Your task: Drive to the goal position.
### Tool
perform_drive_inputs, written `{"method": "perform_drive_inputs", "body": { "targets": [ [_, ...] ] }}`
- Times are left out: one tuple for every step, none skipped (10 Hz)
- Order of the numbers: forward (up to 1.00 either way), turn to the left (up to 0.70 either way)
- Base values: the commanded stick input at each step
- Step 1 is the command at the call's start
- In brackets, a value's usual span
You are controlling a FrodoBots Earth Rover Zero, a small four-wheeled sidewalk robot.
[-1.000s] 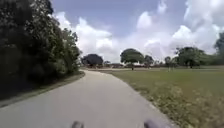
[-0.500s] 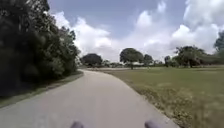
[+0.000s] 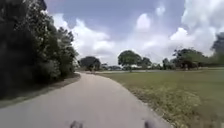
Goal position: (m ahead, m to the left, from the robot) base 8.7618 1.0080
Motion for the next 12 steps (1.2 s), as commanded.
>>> {"method": "perform_drive_inputs", "body": {
  "targets": [
    [0.85,0.00],
    [0.85,0.00],
    [0.85,0.00],
    [0.85,0.00],
    [0.85,0.00],
    [0.85,0.00],
    [0.85,0.00],
    [0.85,0.00],
    [0.85,0.00],
    [0.85,0.00],
    [0.85,0.00],
    [0.85,0.00]
  ]
}}
